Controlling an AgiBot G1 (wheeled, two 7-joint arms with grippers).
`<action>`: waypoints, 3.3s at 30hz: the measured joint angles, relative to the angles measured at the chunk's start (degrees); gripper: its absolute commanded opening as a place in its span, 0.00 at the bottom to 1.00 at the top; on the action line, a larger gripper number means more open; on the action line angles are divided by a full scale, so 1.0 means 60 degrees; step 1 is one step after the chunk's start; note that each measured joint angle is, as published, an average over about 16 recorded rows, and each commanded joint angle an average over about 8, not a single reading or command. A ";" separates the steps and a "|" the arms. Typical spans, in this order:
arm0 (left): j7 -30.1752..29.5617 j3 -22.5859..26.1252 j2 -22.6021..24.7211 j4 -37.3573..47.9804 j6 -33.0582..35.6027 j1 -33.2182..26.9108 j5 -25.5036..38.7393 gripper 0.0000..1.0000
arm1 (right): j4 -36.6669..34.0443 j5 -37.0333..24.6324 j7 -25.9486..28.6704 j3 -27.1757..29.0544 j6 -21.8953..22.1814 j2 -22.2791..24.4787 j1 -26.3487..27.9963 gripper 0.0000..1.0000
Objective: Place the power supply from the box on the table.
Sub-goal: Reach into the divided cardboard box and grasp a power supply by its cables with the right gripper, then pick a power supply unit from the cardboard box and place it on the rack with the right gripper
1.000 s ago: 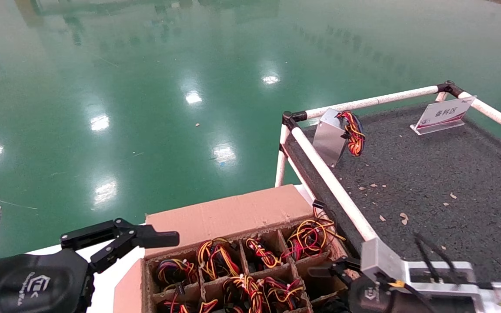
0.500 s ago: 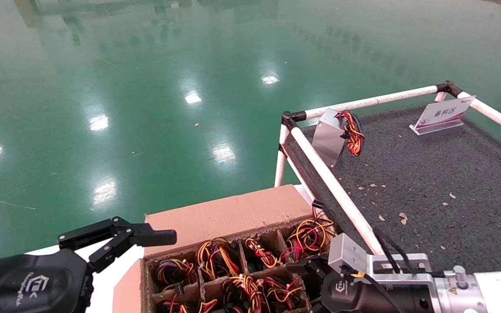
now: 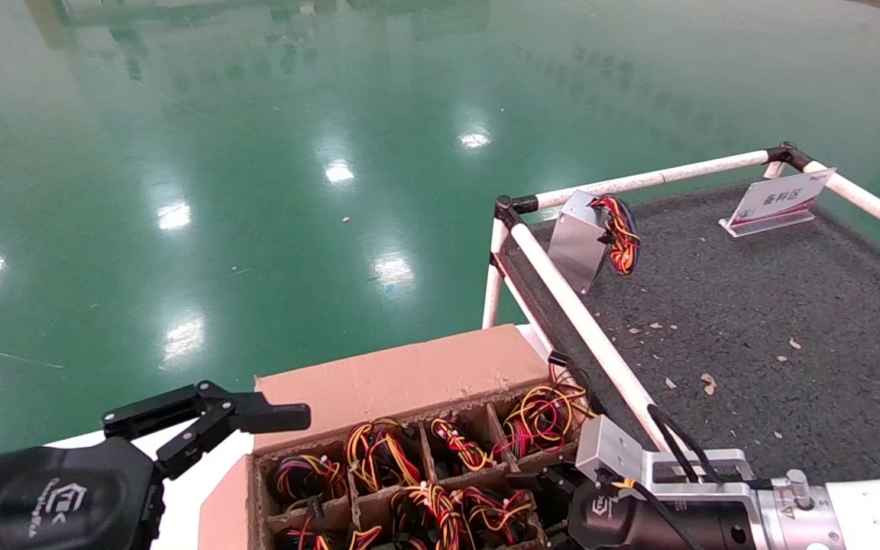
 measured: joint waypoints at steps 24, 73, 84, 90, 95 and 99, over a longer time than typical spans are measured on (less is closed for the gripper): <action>0.0004 0.0007 -0.0003 0.0000 -0.0003 -0.0002 -0.0005 1.00 | 0.0137 -0.0247 0.0326 -0.0099 0.0406 -0.0128 -0.0077 0.00; 0.0011 0.0022 -0.0009 0.0000 -0.0009 -0.0005 -0.0015 1.00 | -0.0116 0.1436 0.3333 0.1782 -0.0055 0.1519 0.5128 0.00; 0.0013 0.0025 -0.0010 0.0000 -0.0011 -0.0006 -0.0017 1.00 | -0.2711 0.1010 0.2056 0.1712 -0.0981 0.1843 0.6458 0.00; 0.0013 0.0027 -0.0011 0.0000 -0.0011 -0.0006 -0.0018 1.00 | -0.3710 0.0873 0.1526 0.1607 -0.1473 0.2088 0.6651 0.00; 0.0014 0.0029 -0.0011 0.0000 -0.0012 -0.0007 -0.0019 1.00 | -0.4342 0.0810 0.1125 0.1506 -0.1694 0.2189 0.6554 0.00; 0.0015 0.0030 -0.0012 0.0000 -0.0012 -0.0007 -0.0020 1.00 | -0.4792 0.0779 0.0787 0.1431 -0.1718 0.2167 0.6389 0.00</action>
